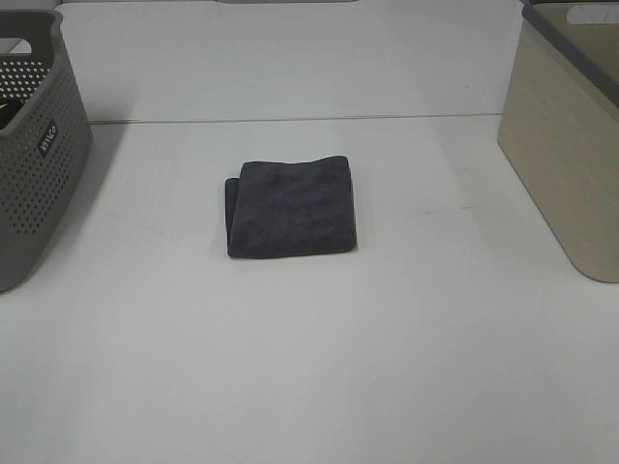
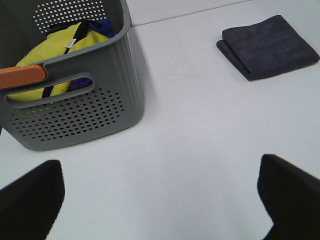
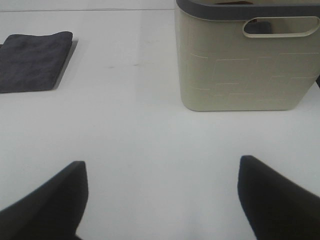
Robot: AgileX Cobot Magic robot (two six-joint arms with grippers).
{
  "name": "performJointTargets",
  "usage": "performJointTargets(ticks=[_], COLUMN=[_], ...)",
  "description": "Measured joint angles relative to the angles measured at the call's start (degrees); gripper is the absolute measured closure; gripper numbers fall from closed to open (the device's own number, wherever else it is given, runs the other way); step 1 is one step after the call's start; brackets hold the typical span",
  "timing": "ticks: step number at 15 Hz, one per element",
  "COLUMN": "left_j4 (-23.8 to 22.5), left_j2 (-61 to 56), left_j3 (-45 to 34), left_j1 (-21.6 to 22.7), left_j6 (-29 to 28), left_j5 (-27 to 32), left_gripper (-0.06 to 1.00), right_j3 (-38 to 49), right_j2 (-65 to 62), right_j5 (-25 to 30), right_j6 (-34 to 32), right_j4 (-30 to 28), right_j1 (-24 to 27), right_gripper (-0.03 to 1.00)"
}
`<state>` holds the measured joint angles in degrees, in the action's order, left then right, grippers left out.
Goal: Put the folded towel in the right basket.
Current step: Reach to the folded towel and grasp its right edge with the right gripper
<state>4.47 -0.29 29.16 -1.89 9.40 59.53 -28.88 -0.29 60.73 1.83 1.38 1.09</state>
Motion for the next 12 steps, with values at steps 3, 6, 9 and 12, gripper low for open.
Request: performJointTargets(ticks=[3, 6, 9, 12], left_j4=[0.0, 0.0, 0.0, 0.0], left_j2=[0.0, 0.0, 0.0, 0.0], left_j3=[0.0, 0.0, 0.0, 0.0], left_j1=[0.0, 0.0, 0.0, 0.0], left_j6=[0.0, 0.0, 0.0, 0.0], left_j5=[0.0, 0.0, 0.0, 0.0], left_gripper=[-0.04, -0.04, -0.04, -0.04], right_j3=[0.0, 0.0, 0.0, 0.0], right_j2=[0.0, 0.0, 0.0, 0.0], right_j5=[0.0, 0.0, 0.0, 0.0], right_j6=[0.0, 0.0, 0.0, 0.0], right_j4=[0.0, 0.0, 0.0, 0.0], right_j1=[0.0, 0.0, 0.0, 0.0], right_gripper=[0.2, 0.2, 0.2, 0.2])
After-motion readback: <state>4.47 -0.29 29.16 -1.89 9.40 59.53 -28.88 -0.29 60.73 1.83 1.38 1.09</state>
